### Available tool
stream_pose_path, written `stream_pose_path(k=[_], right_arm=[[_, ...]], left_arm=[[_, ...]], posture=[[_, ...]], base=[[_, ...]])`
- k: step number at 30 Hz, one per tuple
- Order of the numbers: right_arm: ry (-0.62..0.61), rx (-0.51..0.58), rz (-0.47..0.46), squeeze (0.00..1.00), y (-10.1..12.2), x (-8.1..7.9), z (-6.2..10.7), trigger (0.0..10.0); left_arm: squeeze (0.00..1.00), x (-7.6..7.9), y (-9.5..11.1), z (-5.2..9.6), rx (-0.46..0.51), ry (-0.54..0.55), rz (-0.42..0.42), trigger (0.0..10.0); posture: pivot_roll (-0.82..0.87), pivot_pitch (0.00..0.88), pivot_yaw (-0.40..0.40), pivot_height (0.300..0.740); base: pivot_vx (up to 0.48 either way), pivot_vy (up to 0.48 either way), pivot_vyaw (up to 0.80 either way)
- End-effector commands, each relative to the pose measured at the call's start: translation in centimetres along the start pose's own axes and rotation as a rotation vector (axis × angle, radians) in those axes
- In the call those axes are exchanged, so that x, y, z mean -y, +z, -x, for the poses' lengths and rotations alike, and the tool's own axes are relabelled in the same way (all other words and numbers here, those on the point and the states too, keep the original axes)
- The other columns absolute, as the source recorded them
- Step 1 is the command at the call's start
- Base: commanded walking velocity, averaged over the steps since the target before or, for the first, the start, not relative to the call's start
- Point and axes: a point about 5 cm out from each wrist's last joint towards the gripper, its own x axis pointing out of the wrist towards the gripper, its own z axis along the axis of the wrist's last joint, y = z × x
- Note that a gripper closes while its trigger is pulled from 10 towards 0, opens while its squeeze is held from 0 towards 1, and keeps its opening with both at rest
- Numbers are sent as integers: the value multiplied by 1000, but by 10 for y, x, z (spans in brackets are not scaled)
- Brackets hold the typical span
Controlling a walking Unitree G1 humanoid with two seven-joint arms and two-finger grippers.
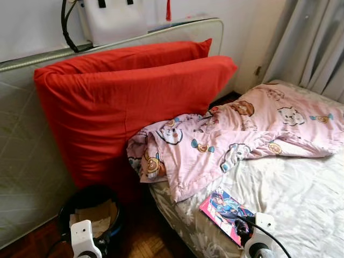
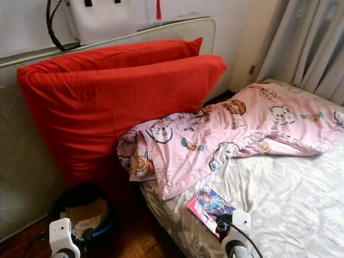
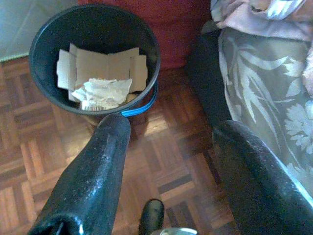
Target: Clean up the room
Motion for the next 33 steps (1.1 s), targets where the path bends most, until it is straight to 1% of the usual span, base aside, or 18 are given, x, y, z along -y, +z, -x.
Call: stream_pose_path(k=[1, 2, 3, 4, 5, 6, 8, 12, 13, 14, 15, 17, 18, 19, 21, 25, 28, 33], right_arm=[[8, 37, -9, 0, 5, -1, -1, 10000], [10, 43, -12, 0, 5, -1, -1, 10000], [13, 50, -15, 0, 6, -1, -1, 10000], [18, 61, -16, 0, 6, -1, 0, 10000], [18, 61, -16, 0, 6, -1, 0, 10000], [21, 72, -14, 0, 7, -1, 0, 10000], [22, 80, -19, 0, 7, -1, 1, 10000], [10, 108, -38, 0, 8, 1, 2, 10000], [26, 243, -22, 0, 50, -5, -12, 10000], [40, 342, -7, 0, 82, -10, -20, 10000], [40, 342, -7, 0, 82, -10, -20, 10000], [64, 490, 0, 0, 128, -18, -25, 10000], [64, 490, 0, 0, 128, -18, -25, 10000], [78, 529, 4, 0, 137, -20, -24, 10000], [92, 557, 17, 0, 146, -22, -24, 10000], [120, 570, 44, 0, 153, -24, -25, 10000], [147, 566, 82, 0, 153, -26, -24, 10000], [90, 576, 48, 0, 143, -19, -20, 10000]], left_arm=[[0, 20, 73, -22, 251, -46, -14, 10000], [0, 28, 98, -26, 331, -63, -22, 10000], [0, 33, 115, -27, 388, -78, -33, 10000], [0, 38, 124, -26, 435, -96, -45, 10000], [0, 38, 124, -26, 435, -96, -45, 10000], [0, 42, 128, -26, 465, -109, -52, 10000], [0, 46, 132, -25, 487, -125, -56, 10000], [0, 60, 136, -23, 522, -200, -132, 10000], [0, 62, 136, -23, 525, -209, -135, 10000], [0, 62, 136, -23, 526, -210, -135, 10000], [0, 62, 136, -23, 526, -210, -135, 10000], [0, 65, 135, -23, 524, -224, -127, 10000], [0, 65, 135, -23, 524, -224, -127, 10000], [0, 70, 133, -22, 520, -248, -131, 10000], [0, 76, 131, -22, 516, -277, -144, 10000], [0, 82, 130, -21, 522, -301, -165, 10000], [0, 88, 130, -20, 535, -305, -156, 10000], [0, 91, 124, -17, 554, -295, -137, 10000]], posture=[[64, 0, -24, 740], [62, 0, -25, 740], [62, 0, -25, 740], [59, 0, -27, 740], [59, 0, -27, 740], [59, 0, -27, 740], [56, 0, -28, 740], [55, 0, -33, 740], [52, 0, -33, 740], [52, 0, -33, 740], [52, 0, -33, 740], [36, 0, -30, 740], [36, 0, -30, 740], [27, 0, -28, 740], [23, 0, -32, 740], [25, 0, -47, 740], [18, 0, -77, 740], [14, 0, -91, 740]], base=[[0, 0, 0], [0, 0, 0], [0, 0, 0], [0, 0, 0], [0, 0, 0], [0, 0, 0], [0, 0, 0], [0, 0, 0], [0, 0, 0], [0, 0, 0], [0, 0, 0], [0, 0, 0], [0, 0, 0], [0, 0, 0], [0, 0, 0], [0, 0, 0], [0, 0, 0], [0, 0, 0]])
